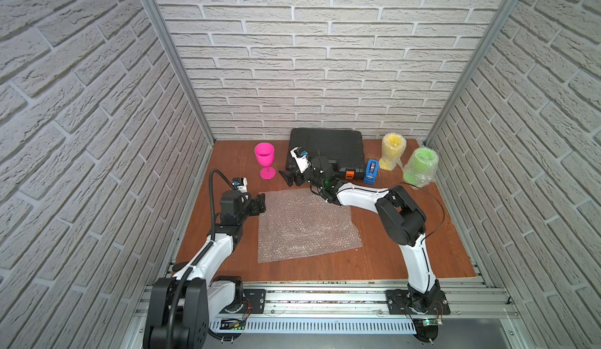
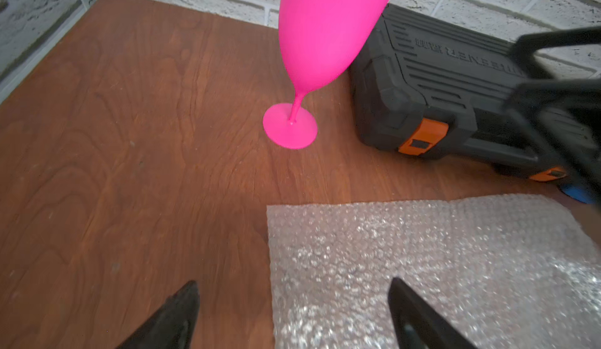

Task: Wrap wine glasses in bubble wrap
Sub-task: Pick up the wine glass at the center of the board.

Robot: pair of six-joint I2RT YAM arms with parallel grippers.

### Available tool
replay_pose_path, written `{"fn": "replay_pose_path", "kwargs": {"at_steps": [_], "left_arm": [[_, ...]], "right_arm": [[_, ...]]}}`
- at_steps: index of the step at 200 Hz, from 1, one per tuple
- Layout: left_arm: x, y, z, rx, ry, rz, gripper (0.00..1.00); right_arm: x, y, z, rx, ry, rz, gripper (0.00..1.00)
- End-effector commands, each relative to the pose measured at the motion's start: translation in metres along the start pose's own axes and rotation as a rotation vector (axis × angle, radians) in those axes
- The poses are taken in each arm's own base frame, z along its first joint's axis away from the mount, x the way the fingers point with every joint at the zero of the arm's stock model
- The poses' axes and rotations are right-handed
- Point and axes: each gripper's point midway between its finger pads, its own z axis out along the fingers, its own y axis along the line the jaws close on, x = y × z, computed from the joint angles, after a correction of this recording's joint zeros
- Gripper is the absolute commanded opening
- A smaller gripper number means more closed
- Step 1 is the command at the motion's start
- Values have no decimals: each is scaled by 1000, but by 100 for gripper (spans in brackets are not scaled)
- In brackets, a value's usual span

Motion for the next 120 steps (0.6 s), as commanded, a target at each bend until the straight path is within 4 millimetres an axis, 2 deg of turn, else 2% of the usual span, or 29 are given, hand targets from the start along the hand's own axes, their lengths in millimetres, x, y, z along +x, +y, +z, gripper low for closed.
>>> {"fn": "replay_pose_path", "kwargs": {"at_steps": [1, 84, 120], "left_arm": [[-82, -13, 3, 50, -349, 164, 90], [-92, -22, 93, 159, -396, 220, 94], [-110, -20, 128, 156, -373, 247, 97]], "right_arm": [[-71, 1, -39, 23, -149, -57, 100], [-120, 2, -119, 96, -151, -148, 99], [-130, 5, -145, 106, -132, -166, 99]]}}
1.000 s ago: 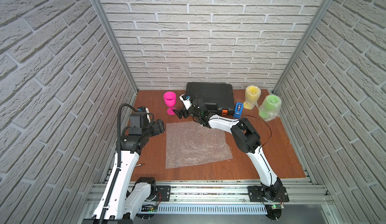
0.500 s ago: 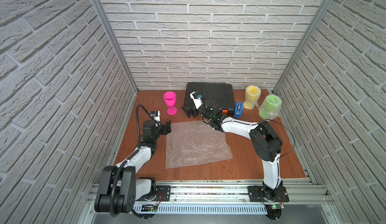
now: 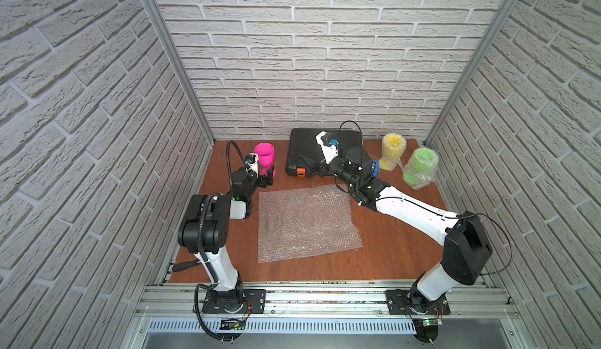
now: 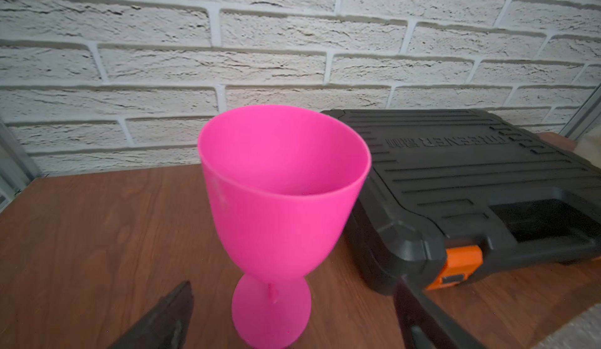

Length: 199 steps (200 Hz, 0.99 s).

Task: Wrap wine glasses in bubble wrap
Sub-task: Pick up the wine glass at the center of the board.

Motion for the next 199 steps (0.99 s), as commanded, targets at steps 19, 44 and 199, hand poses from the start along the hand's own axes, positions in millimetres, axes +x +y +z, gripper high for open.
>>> {"fn": "replay_pose_path", "kwargs": {"at_steps": [19, 44, 199], "left_arm": [[-35, 10, 36, 5, -78, 87, 98], [-22, 12, 55, 50, -55, 58, 92], [-70, -13, -13, -55, 239, -20, 64]], "right_arm": [[-21, -5, -30, 27, 9, -34, 99], [-28, -7, -42, 38, 11, -44, 99], [-30, -18, -83, 104, 71, -107, 99]]}}
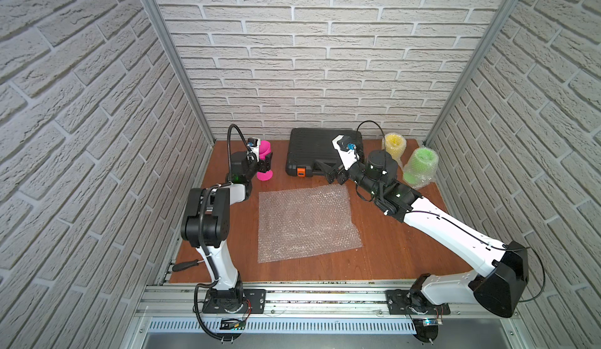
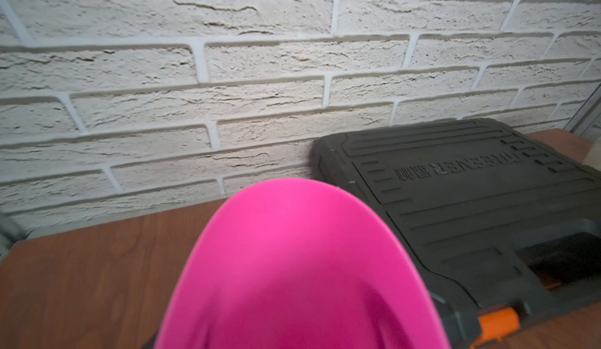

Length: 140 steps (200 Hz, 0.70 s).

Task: Wrap wine glasses in bubble wrap
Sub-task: Pick up the wine glass at the center of the board, then place the wine glass on the bubble wrap.

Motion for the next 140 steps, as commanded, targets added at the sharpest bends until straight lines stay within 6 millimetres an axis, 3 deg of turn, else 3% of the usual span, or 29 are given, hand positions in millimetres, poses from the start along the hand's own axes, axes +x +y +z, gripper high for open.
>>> {"fn": "replay_pose_path", "kwargs": {"at_steps": [1, 48, 82, 115, 140], "left_arm": [[-12, -12, -33, -69, 177, -56, 65], [6, -46, -117, -126, 561, -443, 66], [47, -85, -163, -131, 852, -559, 60], [105, -117, -183, -150, 1068, -530, 63], [144, -130, -178, -159, 1156, -534, 63]], "right_arm": [[-12, -7, -15, 30, -30, -16, 99], [-9, -6, -23, 25, -21, -6, 99], [-3, -5, -26, 20, -5, 19, 99], [6, -3, -26, 18, 12, 42, 99], [14, -1, -23, 7, 35, 53, 99]]}}
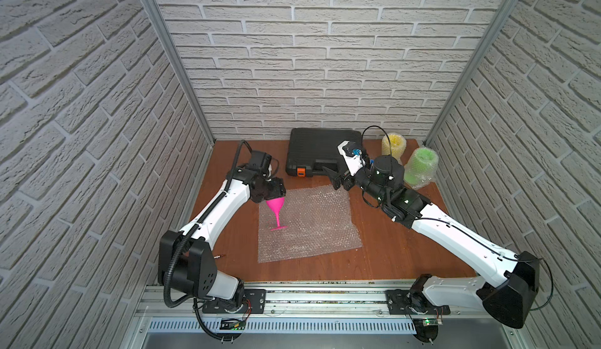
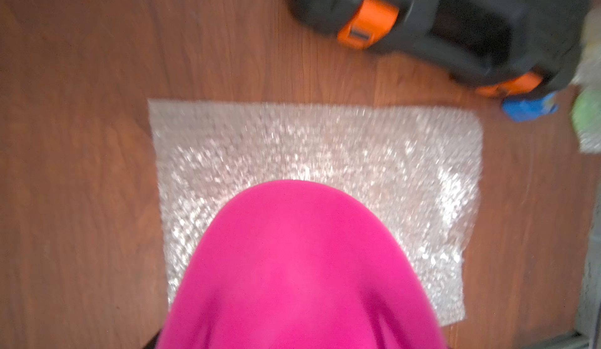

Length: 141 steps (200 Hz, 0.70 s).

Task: Wrap wine glasses in bubble wrap
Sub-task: Place the wine glass on the bubble wrap.

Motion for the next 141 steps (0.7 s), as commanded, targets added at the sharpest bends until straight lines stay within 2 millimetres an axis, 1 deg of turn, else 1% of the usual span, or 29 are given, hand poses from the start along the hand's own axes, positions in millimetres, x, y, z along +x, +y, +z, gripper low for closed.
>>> {"fn": "replay_pose_path", "kwargs": {"at_steps": [1, 9, 18, 32, 39, 56, 66, 82, 89, 101, 123, 141], "left_arm": [[35, 16, 32, -76, 150, -77, 63], [39, 15, 41, -84, 172, -66, 63], [44, 18, 52, -116, 204, -56, 64], [46, 23, 65, -143, 230, -57, 65], [45, 24, 69, -151, 230, -54, 65], [43, 27, 78, -169, 238, -49, 70], [41, 31, 80, -194, 247, -39, 74], [35, 34, 75, -232, 243, -14, 79], [31, 34, 72, -235, 232, -6, 84], [24, 30, 62, -230, 213, 4, 98], [10, 23, 36, -217, 157, 23, 98], [3, 21, 13, -195, 111, 16, 98]], "right_arm": [[-6, -1, -5, 2, -22, 29, 99], [-4, -1, -5, 0, -12, 30, 99], [-3, -1, -5, -3, -5, 28, 99], [-3, 1, -5, -8, 0, 31, 99], [-3, 0, -6, -9, 1, 35, 99], [-1, 1, -6, -14, 12, 43, 99], [1, 2, -6, -15, 22, 49, 100], [1, 1, -9, -14, 35, 63, 100], [1, 1, -10, -16, 41, 73, 100], [3, 3, -10, -28, 63, 91, 100], [9, 7, -11, -44, 129, 134, 100], [21, 14, -8, -72, 194, 198, 98]]}}
